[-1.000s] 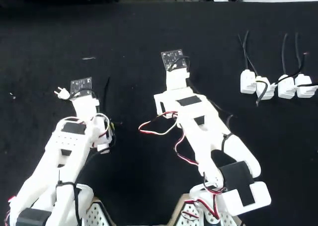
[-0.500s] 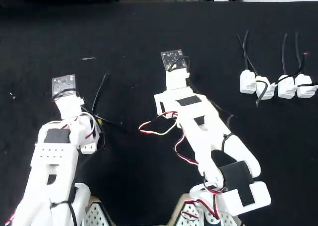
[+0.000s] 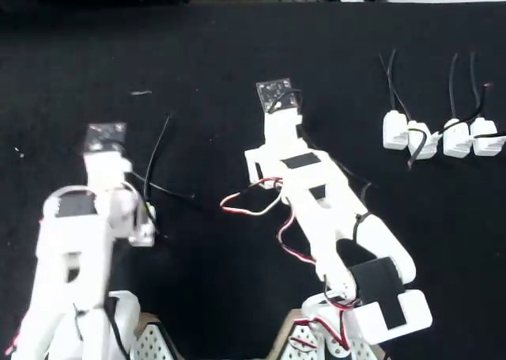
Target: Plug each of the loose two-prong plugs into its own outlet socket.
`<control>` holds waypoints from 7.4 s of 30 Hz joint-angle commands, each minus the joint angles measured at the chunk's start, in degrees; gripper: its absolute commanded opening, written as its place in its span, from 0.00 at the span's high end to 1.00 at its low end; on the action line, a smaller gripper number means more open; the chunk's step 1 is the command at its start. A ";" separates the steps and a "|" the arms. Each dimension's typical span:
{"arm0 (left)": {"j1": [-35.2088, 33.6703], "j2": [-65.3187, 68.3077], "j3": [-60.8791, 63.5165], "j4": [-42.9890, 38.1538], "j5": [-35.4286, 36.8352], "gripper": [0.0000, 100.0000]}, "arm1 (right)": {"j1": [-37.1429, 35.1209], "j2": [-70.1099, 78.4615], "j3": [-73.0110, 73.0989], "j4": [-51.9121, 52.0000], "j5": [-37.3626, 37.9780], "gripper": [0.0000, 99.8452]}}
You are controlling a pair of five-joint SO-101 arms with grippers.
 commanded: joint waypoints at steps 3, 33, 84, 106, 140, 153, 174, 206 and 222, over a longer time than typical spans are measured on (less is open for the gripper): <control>-11.12 12.22 -16.13 4.40 -1.41 0.81 | 0.97 -2.86 -1.54 -1.49 -0.26 0.77; 15.60 23.56 -7.87 0.26 -5.98 0.81 | 0.88 -2.95 -1.54 -1.49 -0.26 0.77; -14.46 39.82 -19.74 -0.09 5.01 0.81 | 0.88 -2.86 -1.63 -1.49 -0.26 0.77; -11.38 42.73 -40.13 -11.52 21.01 0.81 | 0.97 -2.86 -1.54 -1.58 -0.26 0.77; -8.57 55.74 -59.21 -2.55 34.02 0.97 | 0.88 -3.30 -1.54 -1.49 -0.26 0.77; -8.92 40.88 -58.95 10.64 33.93 0.97 | 0.88 -3.03 -1.54 -1.49 -0.26 0.77; 2.33 8.97 -23.43 -4.22 18.29 0.97 | 1.14 -3.38 -1.54 -1.14 -0.26 0.77; 35.91 10.73 -2.33 -28.40 15.91 0.94 | 15.65 -57.45 16.57 34.46 12.13 0.77; 23.52 10.02 -17.36 -9.93 18.81 0.78 | 15.56 -57.89 23.87 27.96 9.76 0.77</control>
